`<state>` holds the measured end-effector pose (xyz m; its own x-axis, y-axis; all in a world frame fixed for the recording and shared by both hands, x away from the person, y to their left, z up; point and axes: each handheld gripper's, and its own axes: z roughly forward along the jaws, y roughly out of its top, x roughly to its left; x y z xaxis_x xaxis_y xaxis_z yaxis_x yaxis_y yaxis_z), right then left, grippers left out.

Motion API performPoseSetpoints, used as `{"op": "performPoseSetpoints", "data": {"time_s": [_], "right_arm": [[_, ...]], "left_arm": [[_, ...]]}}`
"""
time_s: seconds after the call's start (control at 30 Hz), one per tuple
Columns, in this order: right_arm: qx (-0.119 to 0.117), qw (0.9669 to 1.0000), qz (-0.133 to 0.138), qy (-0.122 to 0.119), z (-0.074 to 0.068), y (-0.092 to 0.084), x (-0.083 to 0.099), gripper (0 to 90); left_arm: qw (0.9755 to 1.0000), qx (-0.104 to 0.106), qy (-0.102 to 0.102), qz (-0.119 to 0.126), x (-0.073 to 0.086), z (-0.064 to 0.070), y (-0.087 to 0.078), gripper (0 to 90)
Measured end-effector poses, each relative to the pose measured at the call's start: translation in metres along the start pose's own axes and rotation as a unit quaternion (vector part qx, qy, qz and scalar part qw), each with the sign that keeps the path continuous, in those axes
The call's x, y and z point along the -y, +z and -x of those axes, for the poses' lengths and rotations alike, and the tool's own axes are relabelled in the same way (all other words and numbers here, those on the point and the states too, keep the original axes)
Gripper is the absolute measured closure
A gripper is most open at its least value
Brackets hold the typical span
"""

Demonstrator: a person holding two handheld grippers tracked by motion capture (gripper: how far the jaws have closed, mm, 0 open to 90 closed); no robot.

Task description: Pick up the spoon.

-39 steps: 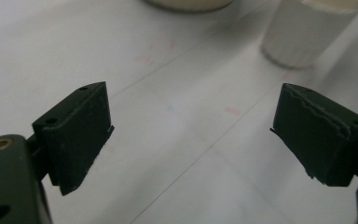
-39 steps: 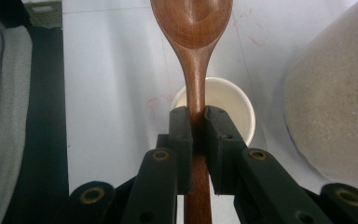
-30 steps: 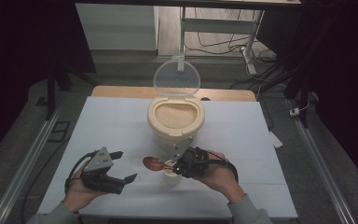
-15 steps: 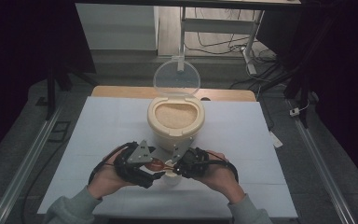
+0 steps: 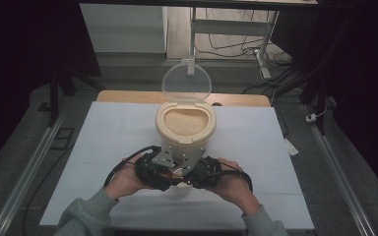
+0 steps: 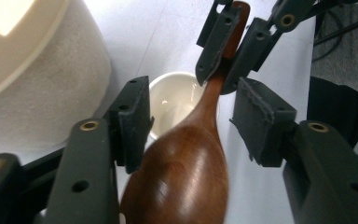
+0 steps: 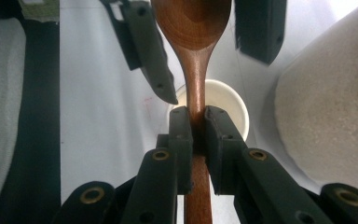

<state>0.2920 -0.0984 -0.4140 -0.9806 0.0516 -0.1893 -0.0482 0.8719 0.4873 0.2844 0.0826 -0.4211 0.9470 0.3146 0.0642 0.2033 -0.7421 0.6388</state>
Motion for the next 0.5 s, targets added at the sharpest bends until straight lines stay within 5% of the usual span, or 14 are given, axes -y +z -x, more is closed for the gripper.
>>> {"op": "performPoseSetpoints", "data": {"time_s": [0.2, 0.5], "right_arm": [[0.011, 0.9997, -0.001, -0.02, -0.003, 0.001, 0.0, 81.2], [0.009, 0.9991, -0.018, -0.038, -0.006, 0.0, 0.0, 81.2]], "left_arm": [[0.9995, 0.004, 0.018, -0.027, 0.0, 0.002, 0.008, 53.2], [0.9989, 0.007, 0.037, -0.029, 0.002, 0.006, 0.012, 61.6]]}}
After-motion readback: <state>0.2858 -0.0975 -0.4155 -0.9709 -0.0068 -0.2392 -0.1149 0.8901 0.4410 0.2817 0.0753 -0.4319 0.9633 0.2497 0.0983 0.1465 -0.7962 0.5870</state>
